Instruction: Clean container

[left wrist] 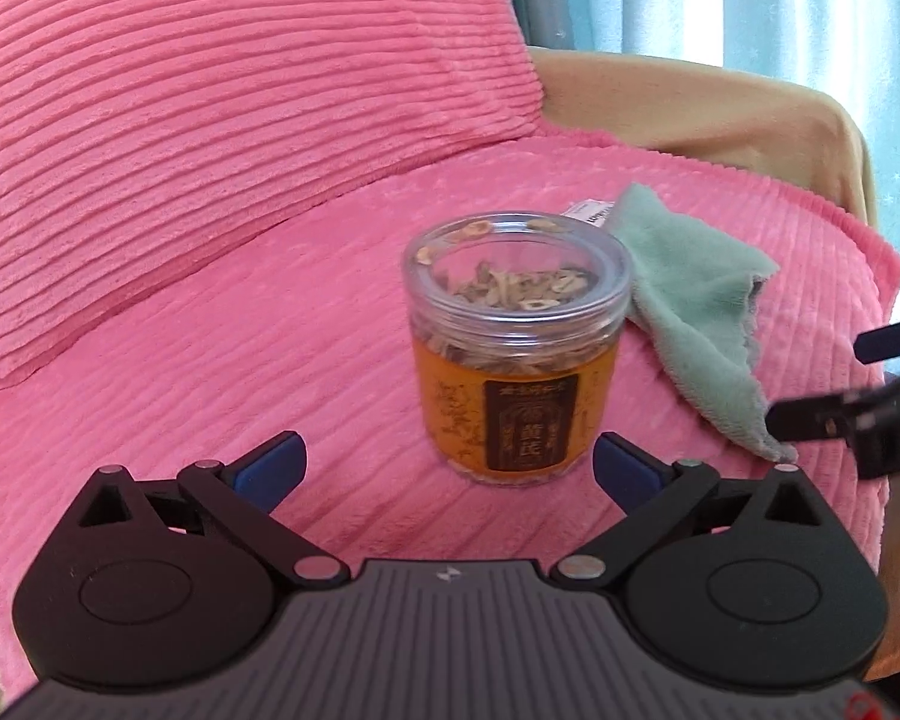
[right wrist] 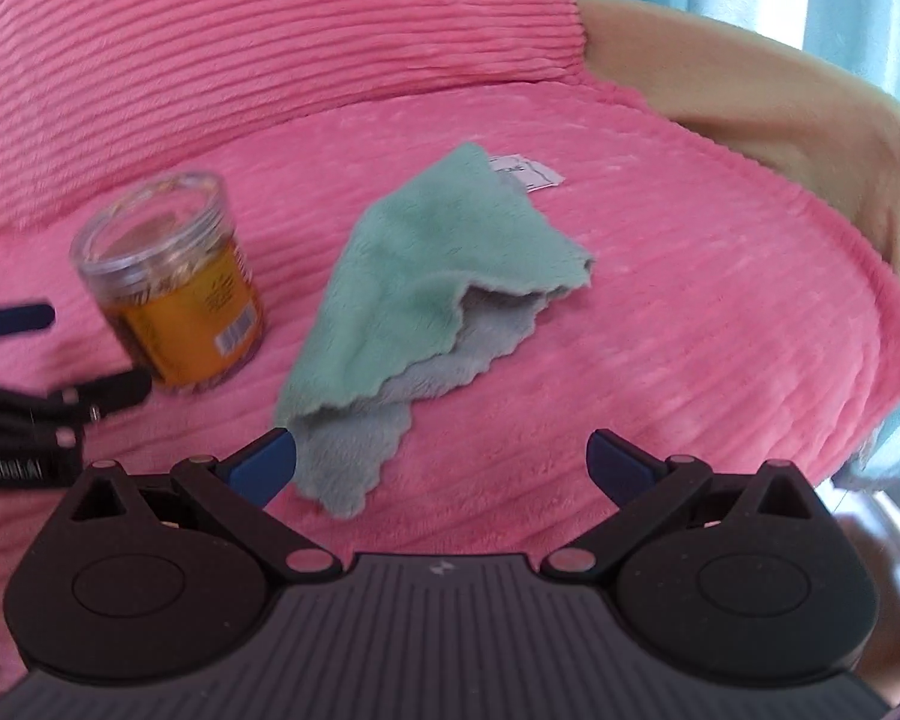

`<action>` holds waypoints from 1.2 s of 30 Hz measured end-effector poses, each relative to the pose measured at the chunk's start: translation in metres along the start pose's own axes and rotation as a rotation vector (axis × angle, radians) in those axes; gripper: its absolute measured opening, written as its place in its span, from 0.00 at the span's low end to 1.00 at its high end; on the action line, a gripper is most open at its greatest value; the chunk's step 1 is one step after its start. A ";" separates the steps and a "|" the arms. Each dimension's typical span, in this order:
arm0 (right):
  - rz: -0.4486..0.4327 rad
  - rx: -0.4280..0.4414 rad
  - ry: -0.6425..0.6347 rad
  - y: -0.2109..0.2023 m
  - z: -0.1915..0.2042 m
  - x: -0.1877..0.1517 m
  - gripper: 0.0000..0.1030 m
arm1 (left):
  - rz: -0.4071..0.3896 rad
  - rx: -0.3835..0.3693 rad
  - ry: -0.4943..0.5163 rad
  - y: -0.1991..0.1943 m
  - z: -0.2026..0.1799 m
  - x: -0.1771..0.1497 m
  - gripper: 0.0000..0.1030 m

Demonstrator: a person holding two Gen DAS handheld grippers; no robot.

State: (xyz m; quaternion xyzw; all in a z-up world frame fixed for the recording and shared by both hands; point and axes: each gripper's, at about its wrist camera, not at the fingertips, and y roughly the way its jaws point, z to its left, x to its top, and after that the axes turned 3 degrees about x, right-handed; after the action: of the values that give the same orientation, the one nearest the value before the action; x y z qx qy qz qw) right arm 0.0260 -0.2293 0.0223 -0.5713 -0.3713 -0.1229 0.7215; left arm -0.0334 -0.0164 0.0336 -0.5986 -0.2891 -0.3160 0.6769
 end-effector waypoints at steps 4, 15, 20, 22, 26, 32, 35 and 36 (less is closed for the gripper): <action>0.033 0.010 -0.006 0.000 0.005 -0.004 0.99 | 0.008 0.001 -0.007 -0.003 0.003 0.000 0.99; 0.074 -0.003 0.010 0.002 0.012 -0.011 0.99 | 0.097 0.001 0.038 0.003 -0.004 -0.004 0.99; 0.091 -0.003 0.014 0.005 0.013 -0.011 0.99 | 0.123 0.001 0.040 0.007 -0.005 -0.005 0.99; 0.092 -0.003 0.014 0.005 0.013 -0.011 0.99 | 0.126 0.004 0.039 0.008 -0.005 -0.005 0.99; 0.098 -0.002 0.011 0.006 0.013 -0.012 0.99 | 0.122 0.009 0.040 0.008 -0.006 -0.004 0.99; 0.105 -0.006 0.006 0.009 0.012 -0.012 0.99 | 0.141 -0.002 0.041 0.013 -0.008 -0.005 0.99; 0.107 -0.009 0.010 0.009 0.011 -0.011 0.99 | 0.145 -0.004 0.041 0.015 -0.007 -0.004 0.99; 0.107 -0.009 0.011 0.010 0.011 -0.011 0.99 | 0.146 -0.004 0.041 0.016 -0.007 -0.004 0.99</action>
State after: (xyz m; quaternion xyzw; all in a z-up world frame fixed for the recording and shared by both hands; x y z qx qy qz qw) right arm 0.0199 -0.2191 0.0086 -0.5930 -0.3357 -0.0891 0.7265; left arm -0.0235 -0.0218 0.0197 -0.6127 -0.2304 -0.2785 0.7028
